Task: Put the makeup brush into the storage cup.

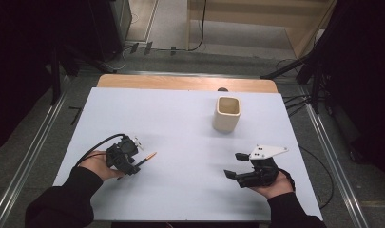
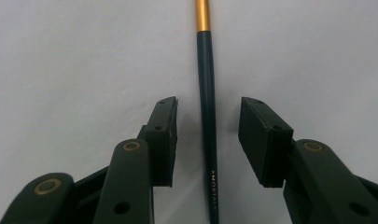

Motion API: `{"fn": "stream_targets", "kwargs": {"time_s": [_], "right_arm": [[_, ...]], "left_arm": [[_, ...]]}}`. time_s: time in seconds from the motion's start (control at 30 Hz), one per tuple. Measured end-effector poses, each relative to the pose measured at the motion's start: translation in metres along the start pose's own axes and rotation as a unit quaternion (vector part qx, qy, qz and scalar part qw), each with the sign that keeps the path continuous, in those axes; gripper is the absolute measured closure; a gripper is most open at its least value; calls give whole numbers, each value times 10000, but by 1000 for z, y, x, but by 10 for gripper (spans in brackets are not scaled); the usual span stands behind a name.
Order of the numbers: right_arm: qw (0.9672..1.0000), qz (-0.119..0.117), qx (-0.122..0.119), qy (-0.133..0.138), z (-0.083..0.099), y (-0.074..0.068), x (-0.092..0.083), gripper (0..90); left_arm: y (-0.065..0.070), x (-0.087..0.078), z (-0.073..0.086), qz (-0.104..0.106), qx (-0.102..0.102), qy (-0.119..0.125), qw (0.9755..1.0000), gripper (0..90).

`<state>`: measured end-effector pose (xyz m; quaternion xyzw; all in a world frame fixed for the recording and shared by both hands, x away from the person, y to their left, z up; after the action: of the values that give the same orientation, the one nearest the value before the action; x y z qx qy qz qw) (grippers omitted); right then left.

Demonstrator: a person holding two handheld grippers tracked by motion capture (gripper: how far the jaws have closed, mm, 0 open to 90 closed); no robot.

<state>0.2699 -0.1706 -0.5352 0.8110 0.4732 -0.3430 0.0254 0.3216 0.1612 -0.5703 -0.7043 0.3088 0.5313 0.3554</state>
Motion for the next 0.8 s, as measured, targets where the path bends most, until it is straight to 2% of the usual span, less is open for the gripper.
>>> {"fn": "stream_targets", "kwargs": {"time_s": [0.13, 0.37, 0.63, 0.8], "right_arm": [[10000, -9, 3, -4, 0, 0, 0, 243], [10000, -2, -3, -14, 0, 0, 1, 244], [10000, 12, 31, -29, 1, 0, 1, 245], [10000, 35, 73, -50, 2, 2, 1, 247]], "left_arm": [[0, 1, 0, -139, 81, -10, 9999, 600], [2, 2, -1, -222, 121, -77, 9997, 628], [5, 1, -2, -205, 86, -257, 9994, 716], [7, 1, -2, -160, 43, -248, 9996, 779]]}}
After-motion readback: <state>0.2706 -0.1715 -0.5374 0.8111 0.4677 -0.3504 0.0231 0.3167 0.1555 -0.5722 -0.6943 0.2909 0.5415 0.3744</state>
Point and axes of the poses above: each handheld gripper's, and its own axes: x roughly forward along the jaws, z roughly out of its underside, y roughly to its right, the point moved 10 cm from there along x, roughly forward along the jaws, and after that the axes turned 10 degrees about -z, right-handed, at the moved point
